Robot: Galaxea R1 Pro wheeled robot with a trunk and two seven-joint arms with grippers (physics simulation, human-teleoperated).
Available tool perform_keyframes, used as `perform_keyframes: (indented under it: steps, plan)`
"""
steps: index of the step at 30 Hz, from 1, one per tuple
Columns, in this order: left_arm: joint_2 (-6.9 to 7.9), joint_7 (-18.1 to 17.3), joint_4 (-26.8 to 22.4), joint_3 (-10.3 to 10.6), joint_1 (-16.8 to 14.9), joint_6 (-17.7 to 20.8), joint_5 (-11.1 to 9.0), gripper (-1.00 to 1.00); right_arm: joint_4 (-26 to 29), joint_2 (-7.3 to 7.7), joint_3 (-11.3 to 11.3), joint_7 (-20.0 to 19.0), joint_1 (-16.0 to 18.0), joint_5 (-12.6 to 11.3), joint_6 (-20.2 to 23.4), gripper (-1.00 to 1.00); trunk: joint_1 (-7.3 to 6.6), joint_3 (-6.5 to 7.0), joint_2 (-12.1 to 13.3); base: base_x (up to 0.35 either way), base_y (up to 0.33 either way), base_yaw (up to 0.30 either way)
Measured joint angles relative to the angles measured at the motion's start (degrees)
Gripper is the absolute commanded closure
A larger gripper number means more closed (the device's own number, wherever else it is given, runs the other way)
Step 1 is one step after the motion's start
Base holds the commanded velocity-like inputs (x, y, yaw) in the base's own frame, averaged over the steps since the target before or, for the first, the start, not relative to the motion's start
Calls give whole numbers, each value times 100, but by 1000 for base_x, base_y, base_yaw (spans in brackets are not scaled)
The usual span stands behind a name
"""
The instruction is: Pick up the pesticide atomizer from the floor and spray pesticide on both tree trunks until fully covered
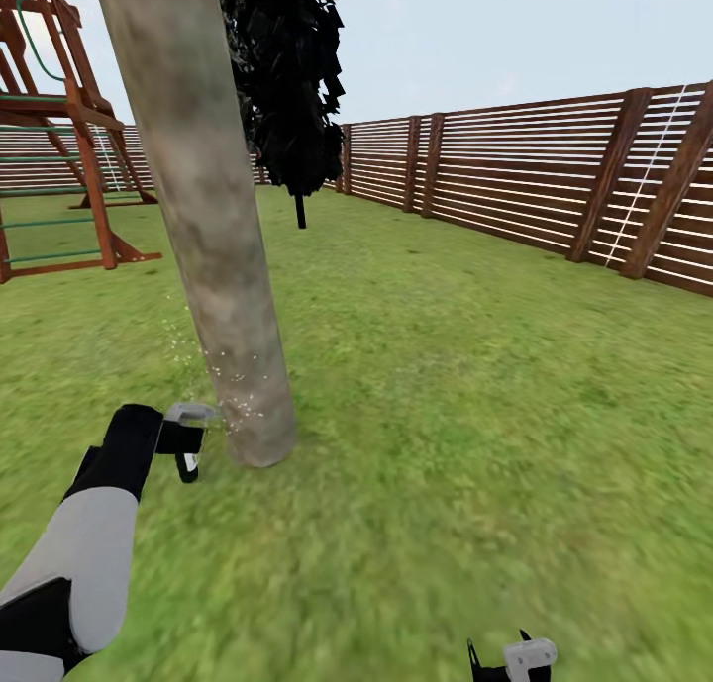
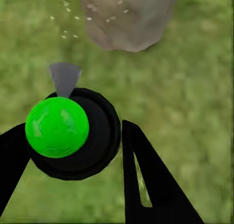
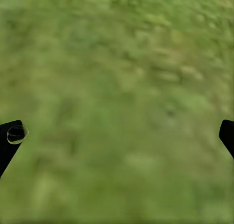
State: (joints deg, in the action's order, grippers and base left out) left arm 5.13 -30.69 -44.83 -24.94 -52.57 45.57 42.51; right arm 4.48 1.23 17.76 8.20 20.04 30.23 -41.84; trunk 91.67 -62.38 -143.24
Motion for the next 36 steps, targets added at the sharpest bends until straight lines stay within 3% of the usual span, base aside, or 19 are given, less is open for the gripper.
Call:
perform_keyframes:
  steps: [2,4,6,8,11,14,15,19,20,23,25,30,33,34,36]
  plan:
    - [-78,0,1,0,8,9,-34,100,0,0,0,-2,0,0,0,-100,0,0,0,0,0,0]
    - [-286,6,2,16,22,15,-112,100,0,0,0,-2,0,0,0,-100,0,0,0,0,0,0]
    - [-325,6,3,20,28,-5,-68,100,0,0,0,-2,0,0,0,-100,0,0,0,122,18,0]
    - [-272,9,1,10,35,-11,-46,100,0,0,-2,-2,0,0,0,-100,0,0,0,259,104,0]
    - [-9,10,2,7,60,-17,-24,100,0,0,0,-2,0,0,0,-100,0,0,0,86,42,0]
    - [24,11,9,32,67,0,-82,100,0,0,-1,-2,0,0,0,-100,0,0,0,10,5,0]
    - [-2,11,9,36,67,1,-87,100,0,0,-1,-2,0,0,0,-100,0,0,0,1,1,0]
    - [-463,32,2,56,-20,26,-115,100,0,0,-2,-2,0,0,0,-100,0,0,0,0,0,0]
    - [-461,32,1,42,-23,10,-58,100,0,0,-4,-2,0,0,0,-100,0,0,0,0,0,0]
    - [-323,21,-7,12,-25,0,-21,100,0,0,-1,-2,0,0,0,-100,0,0,0,0,0,0]
    - [-29,6,-9,0,-23,2,-24,100,0,0,-2,-2,0,0,0,-100,0,0,0,0,0,0]
    - [-52,11,8,53,63,5,-88,100,0,0,-2,-2,0,1,0,-100,0,0,0,0,0,0]
    - [79,1,47,23,81,-11,-55,100,0,0,-4,-2,0,6,0,-100,0,0,0,0,0,0]
    - [191,-4,51,23,83,-16,-39,100,0,0,-5,-2,0,8,0,-100,0,0,0,0,0,0]
    - [190,1,38,45,82,15,-115,100,0,0,-8,-2,0,9,0,-100,0,0,0,0,0,0]
